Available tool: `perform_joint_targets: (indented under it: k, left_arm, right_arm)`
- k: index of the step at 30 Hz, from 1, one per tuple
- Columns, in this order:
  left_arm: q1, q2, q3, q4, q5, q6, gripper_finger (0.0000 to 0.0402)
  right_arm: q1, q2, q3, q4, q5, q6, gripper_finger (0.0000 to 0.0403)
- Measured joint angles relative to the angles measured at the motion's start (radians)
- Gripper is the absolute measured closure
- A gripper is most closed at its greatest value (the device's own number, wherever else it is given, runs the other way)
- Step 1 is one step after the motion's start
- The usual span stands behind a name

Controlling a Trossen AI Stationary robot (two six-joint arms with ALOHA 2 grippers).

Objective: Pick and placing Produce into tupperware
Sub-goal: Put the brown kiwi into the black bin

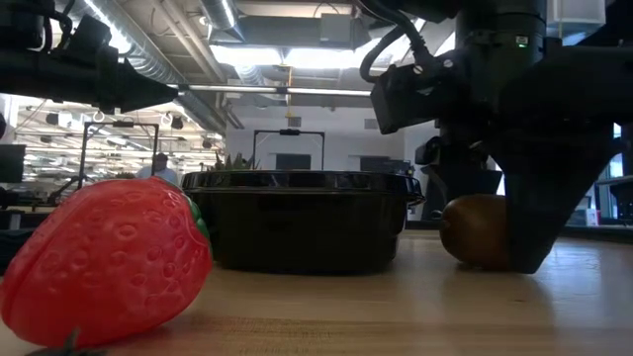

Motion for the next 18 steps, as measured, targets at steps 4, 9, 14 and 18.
perform_joint_targets:
  k: [4,9,14,18]
  left_arm:
    - [0.000,0.000,0.000,0.000,0.000,0.000,0.0230]
    - [0.000,0.000,0.000,0.000,0.000,0.000,0.0230]
    - [0.000,0.000,0.000,0.000,0.000,0.000,0.0230]
    - [0.000,0.000,0.000,0.000,0.000,0.000,0.0230]
  right_arm:
    - [0.000,0.000,0.000,0.000,0.001,0.004,0.0073]
    - [0.000,0.000,0.000,0.000,0.050,0.024,0.0078]
    - [0.000,0.000,0.000,0.000,0.053,0.023,0.0112]
    - [0.000,0.000,0.000,0.000,0.053,0.023,0.0152]
